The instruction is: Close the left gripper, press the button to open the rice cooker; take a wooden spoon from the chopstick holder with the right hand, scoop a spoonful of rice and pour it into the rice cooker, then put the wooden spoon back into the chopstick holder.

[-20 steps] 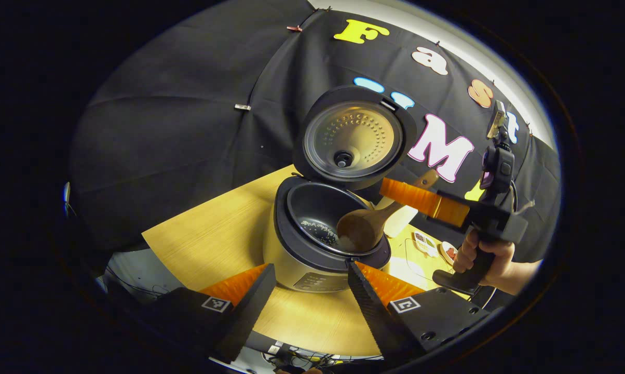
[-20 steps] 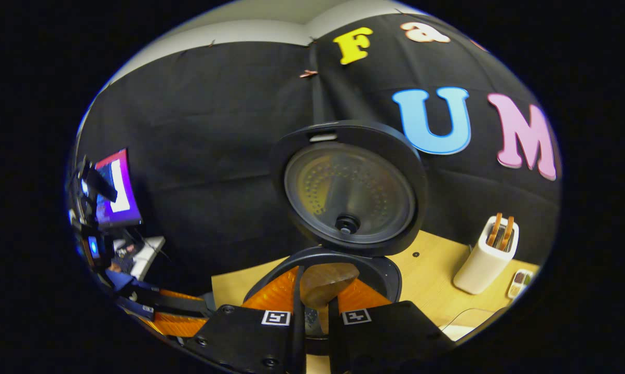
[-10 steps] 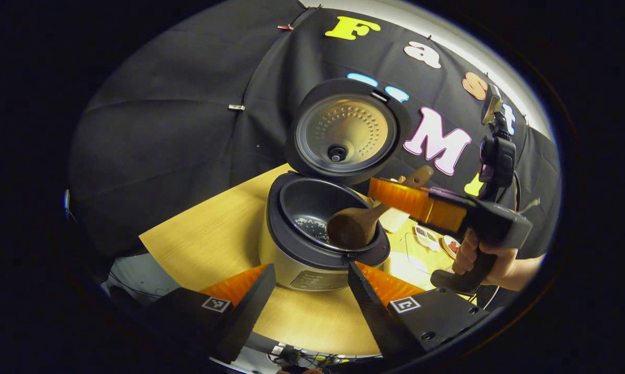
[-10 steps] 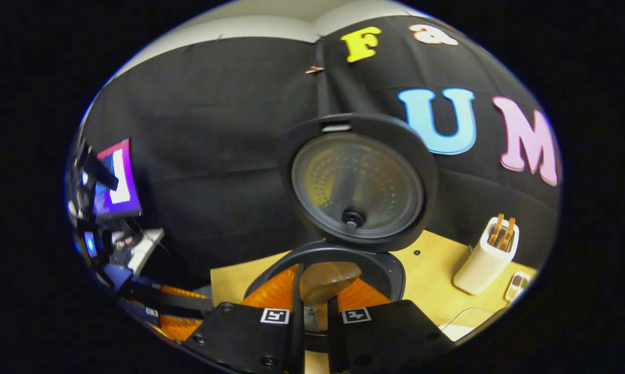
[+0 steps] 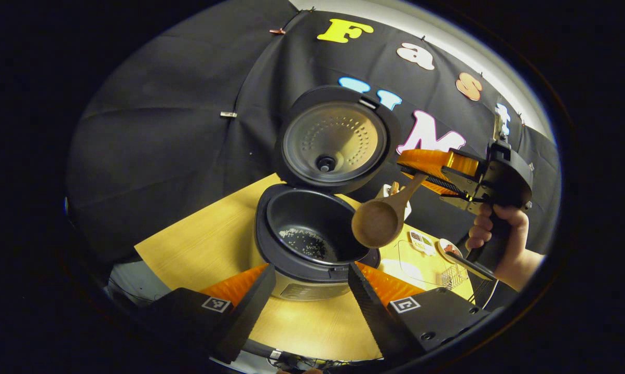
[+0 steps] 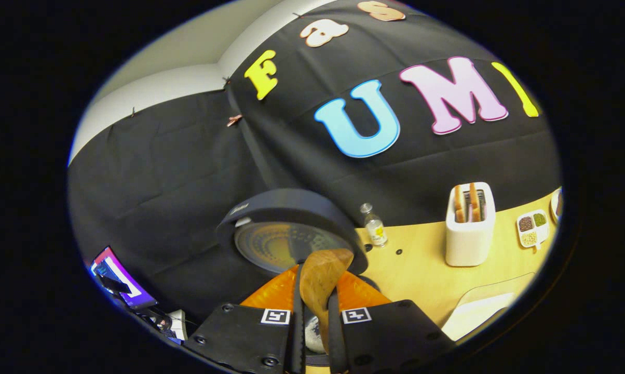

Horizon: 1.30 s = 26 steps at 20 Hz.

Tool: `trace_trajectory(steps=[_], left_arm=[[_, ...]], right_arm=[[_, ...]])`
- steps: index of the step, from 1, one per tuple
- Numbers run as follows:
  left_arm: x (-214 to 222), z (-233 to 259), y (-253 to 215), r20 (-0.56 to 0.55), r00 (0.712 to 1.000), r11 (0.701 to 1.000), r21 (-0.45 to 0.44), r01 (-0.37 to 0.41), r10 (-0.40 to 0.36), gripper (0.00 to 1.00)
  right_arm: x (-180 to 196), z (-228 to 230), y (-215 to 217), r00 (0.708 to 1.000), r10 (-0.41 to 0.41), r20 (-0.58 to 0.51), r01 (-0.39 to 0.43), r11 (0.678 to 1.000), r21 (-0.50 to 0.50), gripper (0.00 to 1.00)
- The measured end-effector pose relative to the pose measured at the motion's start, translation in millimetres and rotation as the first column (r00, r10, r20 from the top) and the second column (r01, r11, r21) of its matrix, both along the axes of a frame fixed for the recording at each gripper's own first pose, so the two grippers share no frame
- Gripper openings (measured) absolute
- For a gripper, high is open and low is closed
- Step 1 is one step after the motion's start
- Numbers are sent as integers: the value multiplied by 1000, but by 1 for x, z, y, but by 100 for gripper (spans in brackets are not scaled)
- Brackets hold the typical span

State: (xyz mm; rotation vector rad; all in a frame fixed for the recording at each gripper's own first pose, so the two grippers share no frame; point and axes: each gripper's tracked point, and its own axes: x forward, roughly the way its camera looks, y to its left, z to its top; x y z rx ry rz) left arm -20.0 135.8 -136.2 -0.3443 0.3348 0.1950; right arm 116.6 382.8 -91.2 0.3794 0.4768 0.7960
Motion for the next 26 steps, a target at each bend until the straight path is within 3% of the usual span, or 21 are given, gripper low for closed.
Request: trace_trajectory(steps=[1, 5, 10, 14, 18, 23, 26], left_arm=[[3, 4, -4, 4, 1000, 1000, 19, 10, -10, 92], [21, 40, -23, 66, 996, 994, 87, 58, -64, 95], [43, 66, -52, 105, 988, 983, 158, 98, -116, 95], [57, 75, -78, 116, 984, 980, 162, 116, -136, 95], [67, 78, -94, 110, 988, 983, 164, 85, -104, 95], [70, 77, -117, 87, 996, 986, 165, 20, -35, 95], [68, 79, -132, 72, 997, 983, 182, 1, -14, 95]], right_arm=[[8, 5, -15, 999, -34, -6, 34, 999, 9, 21], [47, 18, -90, 981, -192, -9, 192, 981, 21, 22], [84, 29, -209, 917, -398, 2, 398, 917, 20, 21], [109, 23, -310, 843, -537, 21, 537, 843, -10, 21], [125, 16, -404, 743, -670, -4, 670, 743, -9, 21], [141, -20, -490, 609, -785, -111, 789, 614, -9, 22], [147, -44, -525, 564, -814, -136, 819, 573, -33, 22]])
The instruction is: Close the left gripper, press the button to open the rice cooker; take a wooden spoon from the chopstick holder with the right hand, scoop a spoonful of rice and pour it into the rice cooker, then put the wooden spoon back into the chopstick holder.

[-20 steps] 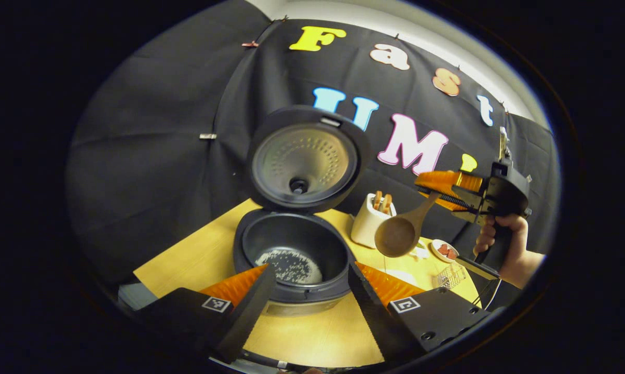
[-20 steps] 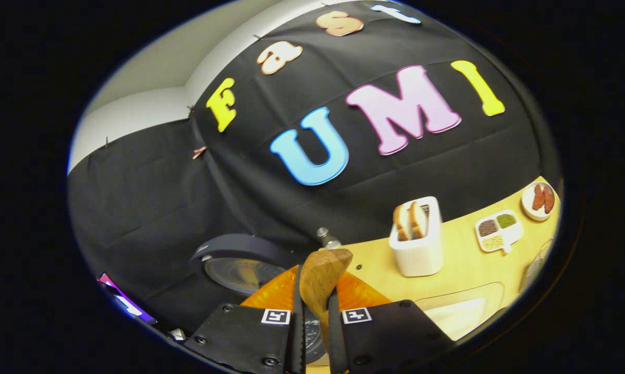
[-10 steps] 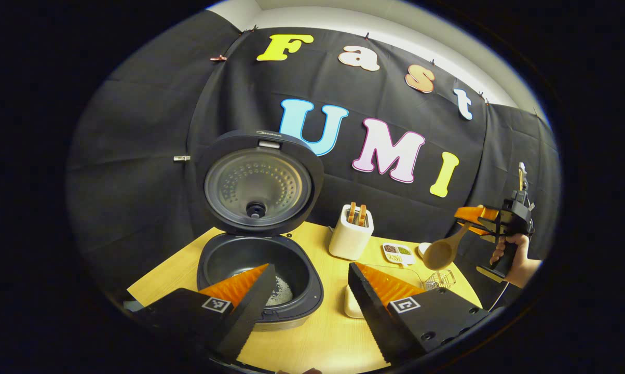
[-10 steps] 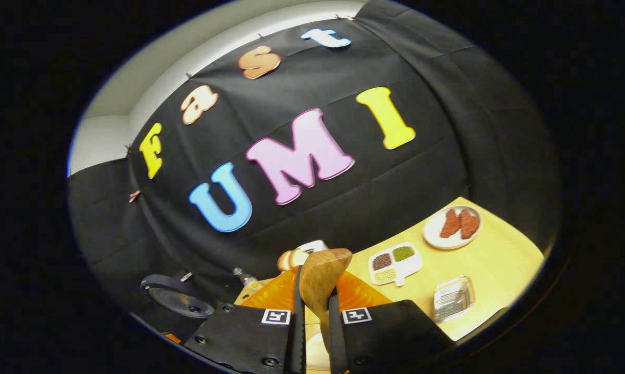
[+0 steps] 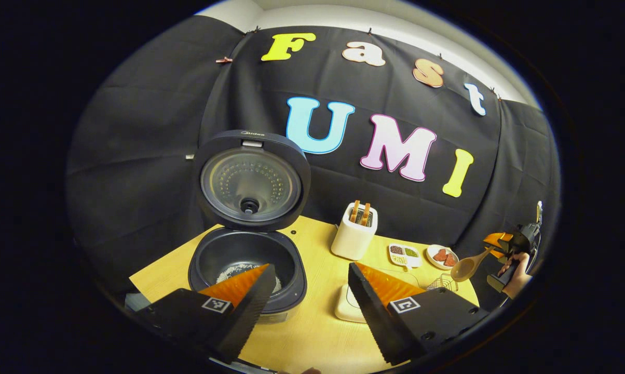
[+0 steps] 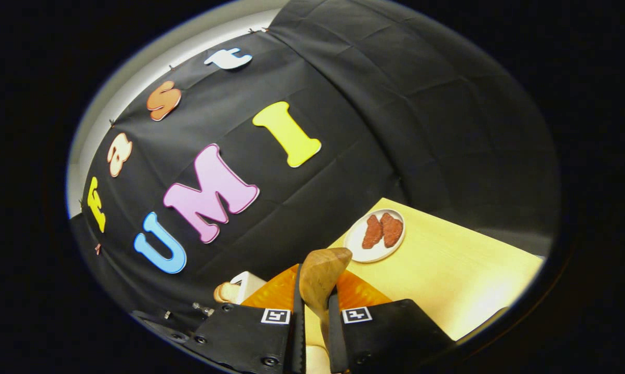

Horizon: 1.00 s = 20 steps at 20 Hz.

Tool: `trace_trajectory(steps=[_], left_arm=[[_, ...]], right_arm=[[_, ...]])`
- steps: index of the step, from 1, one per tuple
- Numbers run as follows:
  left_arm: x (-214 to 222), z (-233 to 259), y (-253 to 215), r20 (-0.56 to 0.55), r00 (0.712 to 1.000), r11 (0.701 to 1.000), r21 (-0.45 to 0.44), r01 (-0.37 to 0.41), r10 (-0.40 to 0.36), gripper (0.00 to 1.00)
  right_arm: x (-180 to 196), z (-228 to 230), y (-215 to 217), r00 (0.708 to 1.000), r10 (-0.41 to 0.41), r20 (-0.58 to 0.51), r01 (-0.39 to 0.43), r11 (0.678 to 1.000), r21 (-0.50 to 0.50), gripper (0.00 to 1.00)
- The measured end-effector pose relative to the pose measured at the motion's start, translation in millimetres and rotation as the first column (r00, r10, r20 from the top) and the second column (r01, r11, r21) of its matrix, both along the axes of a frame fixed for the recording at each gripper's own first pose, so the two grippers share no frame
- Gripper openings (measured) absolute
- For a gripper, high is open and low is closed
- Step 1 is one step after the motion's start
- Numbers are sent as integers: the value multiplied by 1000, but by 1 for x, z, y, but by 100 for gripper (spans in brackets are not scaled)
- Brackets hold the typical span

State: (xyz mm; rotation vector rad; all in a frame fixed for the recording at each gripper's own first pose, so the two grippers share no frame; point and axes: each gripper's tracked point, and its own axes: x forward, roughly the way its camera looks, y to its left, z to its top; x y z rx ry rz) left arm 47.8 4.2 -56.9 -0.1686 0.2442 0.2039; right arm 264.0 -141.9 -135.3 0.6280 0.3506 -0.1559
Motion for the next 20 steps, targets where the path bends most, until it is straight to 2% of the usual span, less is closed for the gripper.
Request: trace_trajectory(steps=[7, 8, 9, 12, 17, 18, 19, 20], left_arm=[[-8, 7, -15, -7, 997, 997, 1, -78, 78, 95], [-8, 10, -14, -6, 996, 996, 5, -89, 89, 95], [-8, 12, -12, -1, 995, 995, 12, -99, 99, 95], [-9, 23, 0, 19, 990, 990, 35, -137, 137, 95], [-10, 53, 31, 83, 977, 978, 61, -201, 195, 95], [-9, 64, 41, 104, 973, 973, 78, -216, 208, 95], [-8, 74, 50, 128, 968, 968, 99, -229, 216, 95], [-6, 87, 59, 156, 962, 962, 124, -243, 223, 95]], right_arm=[[4, -80, -18, 992, -19, -124, 24, 999, 35, 22], [5, -90, -17, 990, -19, -141, 23, 999, 32, 27], [7, -99, -16, 988, -15, -156, 18, 1000, 19, 22], [7, -125, -12, 978, 0, -208, -4, 1000, -19, 22], [5, -122, -9, 977, -26, -211, 34, 999, 32, 24], [1, -117, -8, 979, -22, -205, 30, 999, 35, 37], [-1, -113, -9, 981, -27, -192, 31, 999, 18, 34], [-7, -104, -15, 984, -35, -177, 34, 999, -11, 56]])
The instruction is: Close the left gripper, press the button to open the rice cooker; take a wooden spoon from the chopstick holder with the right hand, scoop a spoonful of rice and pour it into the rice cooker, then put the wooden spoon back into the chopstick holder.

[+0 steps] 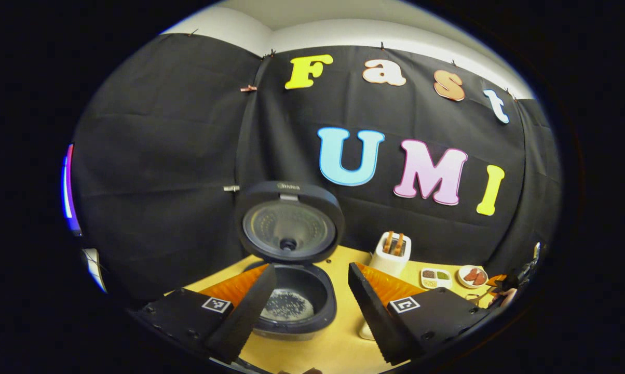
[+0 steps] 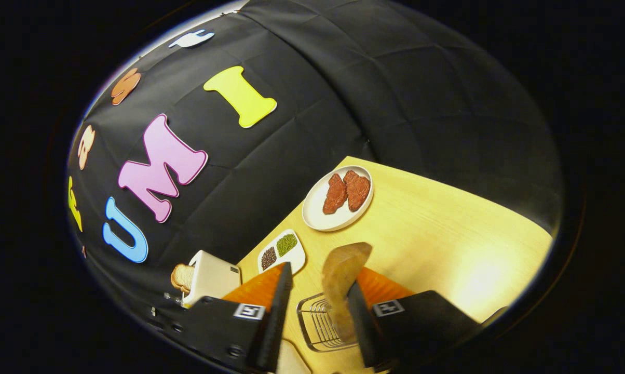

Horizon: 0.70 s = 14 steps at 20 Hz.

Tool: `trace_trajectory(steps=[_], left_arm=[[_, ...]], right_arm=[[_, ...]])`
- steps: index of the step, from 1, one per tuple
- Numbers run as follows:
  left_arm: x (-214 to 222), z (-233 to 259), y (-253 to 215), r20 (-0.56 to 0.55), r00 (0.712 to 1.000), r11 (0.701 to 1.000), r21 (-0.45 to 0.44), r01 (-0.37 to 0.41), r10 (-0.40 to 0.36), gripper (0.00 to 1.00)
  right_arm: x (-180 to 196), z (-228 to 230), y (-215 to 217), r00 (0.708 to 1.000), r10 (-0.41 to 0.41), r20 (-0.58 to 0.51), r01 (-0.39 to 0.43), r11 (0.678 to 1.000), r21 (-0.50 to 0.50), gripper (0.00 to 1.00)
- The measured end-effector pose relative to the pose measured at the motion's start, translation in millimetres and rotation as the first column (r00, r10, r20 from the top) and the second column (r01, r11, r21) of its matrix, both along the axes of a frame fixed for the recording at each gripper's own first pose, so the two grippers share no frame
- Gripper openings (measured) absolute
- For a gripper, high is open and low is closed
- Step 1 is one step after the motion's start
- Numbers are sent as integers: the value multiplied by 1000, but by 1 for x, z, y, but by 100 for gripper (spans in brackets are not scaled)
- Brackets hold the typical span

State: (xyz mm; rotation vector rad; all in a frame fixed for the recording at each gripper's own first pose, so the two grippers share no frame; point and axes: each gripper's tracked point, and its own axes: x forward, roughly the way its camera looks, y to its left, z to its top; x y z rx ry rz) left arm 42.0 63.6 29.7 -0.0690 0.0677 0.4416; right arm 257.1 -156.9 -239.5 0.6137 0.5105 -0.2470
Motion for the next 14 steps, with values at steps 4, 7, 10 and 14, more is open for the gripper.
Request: trace_trajectory(steps=[4, 7, 10, 14], left_arm=[[15, 43, 25, 86, 996, 997, 77, -1, -6, 95], [35, 66, 43, 129, 991, 982, 187, 0, -25, 95], [59, 92, 54, 185, 980, 966, 258, 25, -74, 92], [102, 105, 75, 207, 968, 942, 329, 65, -139, 92]], right_arm=[[-37, 25, -3, 999, 17, 30, -14, 995, -102, 98], [-74, 47, 1, 997, 57, 50, -47, 981, -189, 99], [-116, 74, 15, 989, 127, 73, -102, 954, -281, 98], [-164, 120, 41, 966, 220, 133, -151, 905, -397, 98]])
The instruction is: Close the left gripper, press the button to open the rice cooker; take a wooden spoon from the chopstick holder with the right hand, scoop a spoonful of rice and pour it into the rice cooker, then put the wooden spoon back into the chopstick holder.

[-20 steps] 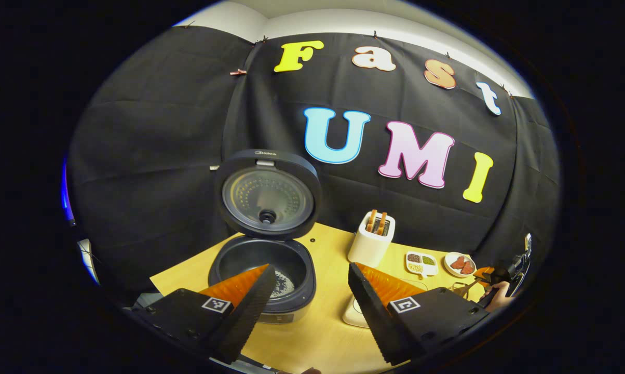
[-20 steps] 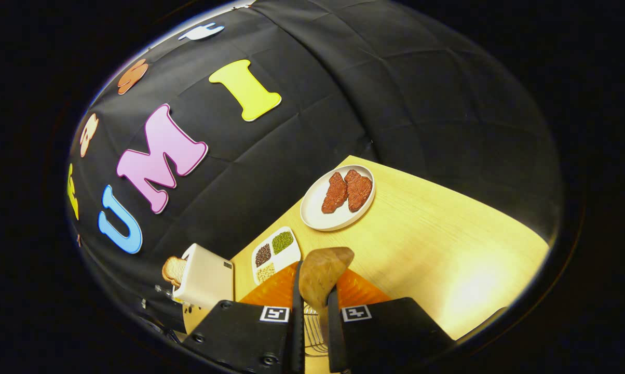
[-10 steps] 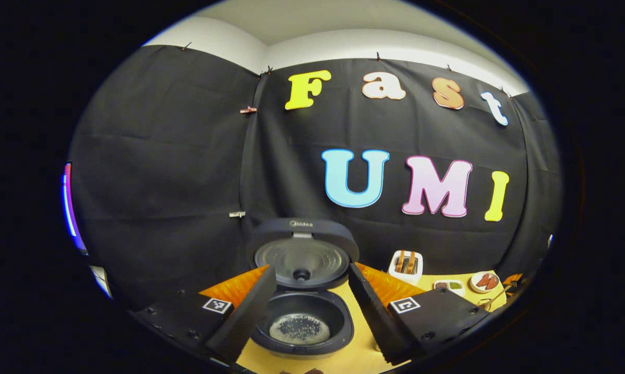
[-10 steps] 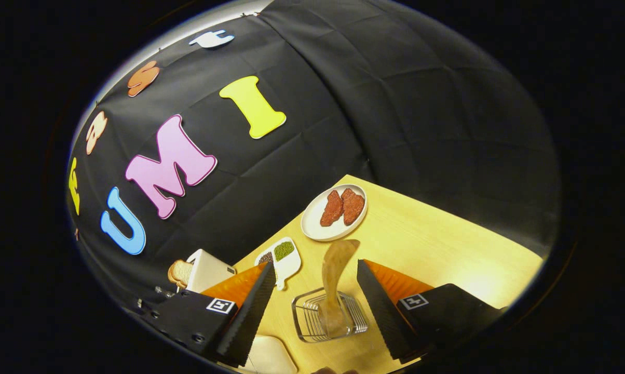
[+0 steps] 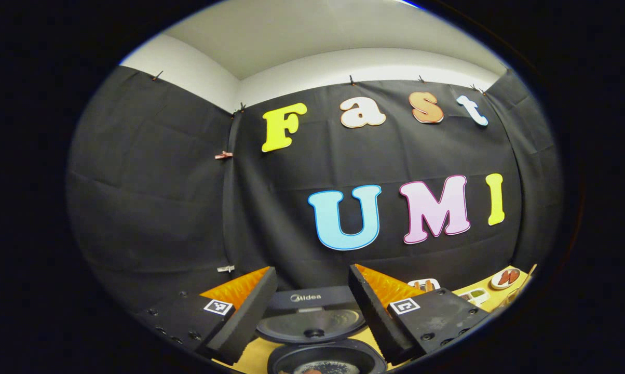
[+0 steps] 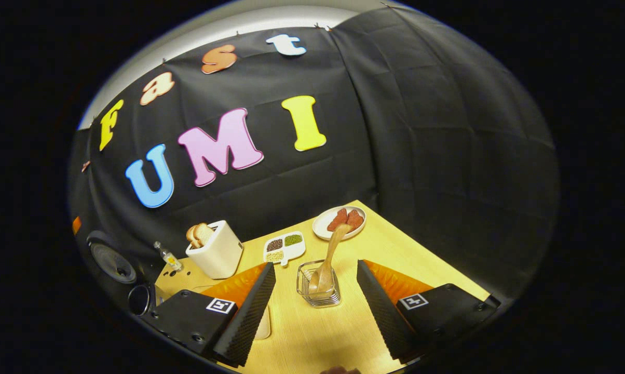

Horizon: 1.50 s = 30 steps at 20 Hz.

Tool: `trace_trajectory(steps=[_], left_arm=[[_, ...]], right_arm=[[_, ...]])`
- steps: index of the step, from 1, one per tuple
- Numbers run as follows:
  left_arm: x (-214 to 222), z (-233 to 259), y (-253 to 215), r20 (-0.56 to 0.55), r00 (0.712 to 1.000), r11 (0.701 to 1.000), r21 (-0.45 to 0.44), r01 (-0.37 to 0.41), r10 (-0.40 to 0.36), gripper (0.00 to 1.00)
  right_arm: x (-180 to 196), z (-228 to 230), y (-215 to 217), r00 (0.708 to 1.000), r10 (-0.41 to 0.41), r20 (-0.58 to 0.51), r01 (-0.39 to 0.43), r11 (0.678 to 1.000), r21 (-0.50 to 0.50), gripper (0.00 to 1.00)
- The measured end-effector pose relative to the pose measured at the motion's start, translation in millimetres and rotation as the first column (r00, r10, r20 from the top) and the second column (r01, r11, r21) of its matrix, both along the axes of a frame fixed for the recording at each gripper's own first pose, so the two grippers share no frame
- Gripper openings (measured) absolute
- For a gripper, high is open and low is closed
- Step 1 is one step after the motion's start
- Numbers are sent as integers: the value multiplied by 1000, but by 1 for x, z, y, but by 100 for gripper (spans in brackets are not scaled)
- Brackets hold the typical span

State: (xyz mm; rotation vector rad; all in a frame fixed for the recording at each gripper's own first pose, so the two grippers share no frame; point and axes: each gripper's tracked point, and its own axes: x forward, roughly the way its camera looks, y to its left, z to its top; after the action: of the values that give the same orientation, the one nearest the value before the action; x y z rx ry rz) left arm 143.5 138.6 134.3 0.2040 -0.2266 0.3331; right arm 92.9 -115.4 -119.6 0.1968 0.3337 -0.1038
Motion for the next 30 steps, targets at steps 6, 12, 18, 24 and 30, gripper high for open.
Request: trace_trajectory(steps=[6, 12, 18, 24, 30], left_arm=[[49, -16, 30, -32, 999, 999, -18, 41, -42, 93], [57, -47, 33, -137, 990, 994, -108, 16, -31, 95], [-2, -92, 3, -263, 965, 967, -249, -53, -14, 99], [-51, -165, -23, -375, 927, 962, -252, -104, 2, 96], [-73, -225, -35, -395, 919, 958, -262, -119, 6, 98]], right_arm=[[-62, 37, 42, 994, 89, 65, -80, 989, -124, 98], [-81, 60, 78, 985, 137, 105, -117, 978, -175, 98], [-82, 40, 89, 977, 204, 62, -190, 964, -187, 98], [-85, 23, 94, 963, 270, 14, -266, 957, -119, 98], [-106, 11, 74, 959, 284, 6, -282, 952, -118, 98]])
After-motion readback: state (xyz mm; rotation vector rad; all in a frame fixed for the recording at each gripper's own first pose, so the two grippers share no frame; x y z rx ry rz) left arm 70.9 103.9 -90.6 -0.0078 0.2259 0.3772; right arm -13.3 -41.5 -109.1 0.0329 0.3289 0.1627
